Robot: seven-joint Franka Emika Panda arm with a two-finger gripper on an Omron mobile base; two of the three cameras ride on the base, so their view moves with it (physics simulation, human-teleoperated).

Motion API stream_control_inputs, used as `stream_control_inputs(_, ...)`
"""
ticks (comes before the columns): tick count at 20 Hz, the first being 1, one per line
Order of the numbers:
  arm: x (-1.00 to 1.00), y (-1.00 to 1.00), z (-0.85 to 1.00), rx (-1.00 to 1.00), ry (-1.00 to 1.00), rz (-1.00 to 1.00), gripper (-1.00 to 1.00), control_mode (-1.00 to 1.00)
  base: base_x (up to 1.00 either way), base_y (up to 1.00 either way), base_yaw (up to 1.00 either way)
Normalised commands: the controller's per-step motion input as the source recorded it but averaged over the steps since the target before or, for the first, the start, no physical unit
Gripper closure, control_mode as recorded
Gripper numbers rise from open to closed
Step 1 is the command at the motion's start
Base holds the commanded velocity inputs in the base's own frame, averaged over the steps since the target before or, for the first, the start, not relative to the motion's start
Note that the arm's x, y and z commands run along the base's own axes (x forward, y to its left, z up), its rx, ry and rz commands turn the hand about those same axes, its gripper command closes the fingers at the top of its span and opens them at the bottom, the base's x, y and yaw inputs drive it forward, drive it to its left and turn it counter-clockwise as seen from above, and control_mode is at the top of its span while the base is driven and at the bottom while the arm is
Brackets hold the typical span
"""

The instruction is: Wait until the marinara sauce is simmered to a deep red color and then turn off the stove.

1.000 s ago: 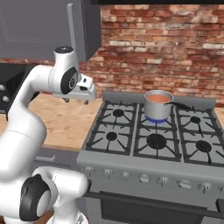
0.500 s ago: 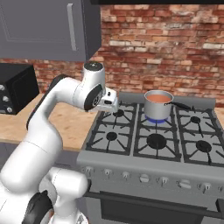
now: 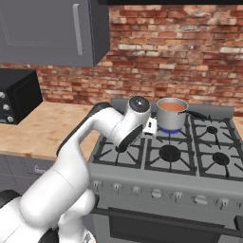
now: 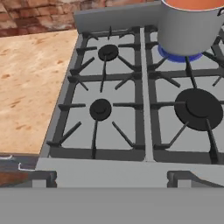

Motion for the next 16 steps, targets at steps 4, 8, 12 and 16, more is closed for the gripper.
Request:
stream_control_inputs(4,-0.01,-0.94,-0.39,0.07,-0.15,0.01,-1.00,-1.00,0.00,0.00,0.00)
stream_control_inputs(8,0.00,-0.87,-0.41,0.04,-0.14,0.01,-1.00,-1.00,0.00,0.00,0.00)
stream_control_inputs(12,0.00,-0.77,-0.51,0.01,-0.17,0.04,-1.00,-1.00,0.00,0.00,0.00)
stream_control_inputs(16,0.00,-0.59,-0.61,0.00,-0.15,0.04,-1.00,-1.00,0.00,0.00,0.00)
